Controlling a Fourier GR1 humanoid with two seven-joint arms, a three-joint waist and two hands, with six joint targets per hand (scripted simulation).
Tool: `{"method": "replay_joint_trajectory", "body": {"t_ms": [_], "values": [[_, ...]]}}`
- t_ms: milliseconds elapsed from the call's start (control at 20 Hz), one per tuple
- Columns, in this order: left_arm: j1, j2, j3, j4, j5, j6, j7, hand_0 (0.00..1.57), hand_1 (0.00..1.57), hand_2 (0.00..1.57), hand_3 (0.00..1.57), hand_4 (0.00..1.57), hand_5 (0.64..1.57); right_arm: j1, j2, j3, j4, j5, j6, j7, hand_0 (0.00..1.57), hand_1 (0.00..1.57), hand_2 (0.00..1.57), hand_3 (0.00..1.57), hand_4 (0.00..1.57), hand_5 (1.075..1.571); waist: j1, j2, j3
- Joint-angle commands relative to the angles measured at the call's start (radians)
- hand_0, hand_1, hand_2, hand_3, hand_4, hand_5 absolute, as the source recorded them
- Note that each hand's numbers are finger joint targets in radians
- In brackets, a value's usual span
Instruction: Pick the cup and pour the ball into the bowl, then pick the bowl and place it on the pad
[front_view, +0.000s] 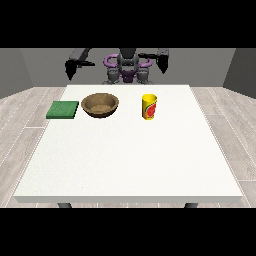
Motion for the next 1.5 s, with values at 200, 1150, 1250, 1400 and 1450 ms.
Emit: {"method": "replay_joint_trajectory", "body": {"t_ms": [200, 1150, 1250, 1400, 1450], "values": [[-0.240, 0.017, 0.129, 0.219, 0.000, 0.005, -0.147, 0.00, 0.00, 0.00, 0.00, 0.00, 1.453, -0.168, -0.038, -0.049, 0.136, -0.011, 0.050, -0.144, 0.00, 0.00, 0.00, 0.00, 0.00, 1.559, -0.034, 0.178, -0.0004], [-0.554, 0.168, 0.396, 0.745, 0.112, -0.088, -0.448, 0.00, 0.00, 0.00, 0.00, 0.00, 1.403, -0.318, -0.030, -0.031, 0.273, -0.003, 0.089, -0.242, 0.00, 0.00, 0.00, 0.00, 0.00, 1.546, -0.108, 0.351, -0.0014], [-0.561, 0.153, 0.399, 0.772, 0.113, -0.077, -0.479, 0.00, 0.00, 0.00, 0.00, 0.00, 1.393, -0.303, -0.079, -0.047, 0.313, 0.018, 0.127, -0.320, 0.00, 0.00, 0.00, 0.00, 0.00, 1.548, -0.125, 0.375, -0.0010], [-0.619, 0.113, 0.365, 0.749, 0.081, 0.000, -0.427, 0.00, 0.00, 0.00, 0.00, 0.00, 1.392, -0.356, -0.113, -0.080, 0.432, 0.010, 0.161, -0.380, 0.00, 0.00, 0.00, 0.00, 0.00, 1.549, -0.124, 0.384, -0.0001], [-0.615, 0.119, 0.381, 0.781, 0.077, 0.010, -0.492, 0.00, 0.00, 0.00, 0.00, 0.00, 1.391, -0.349, -0.107, -0.070, 0.412, 0.021, 0.160, -0.407, 0.00, 0.00, 0.00, 0.00, 0.00, 1.548, -0.134, 0.409, -0.0004]]}}
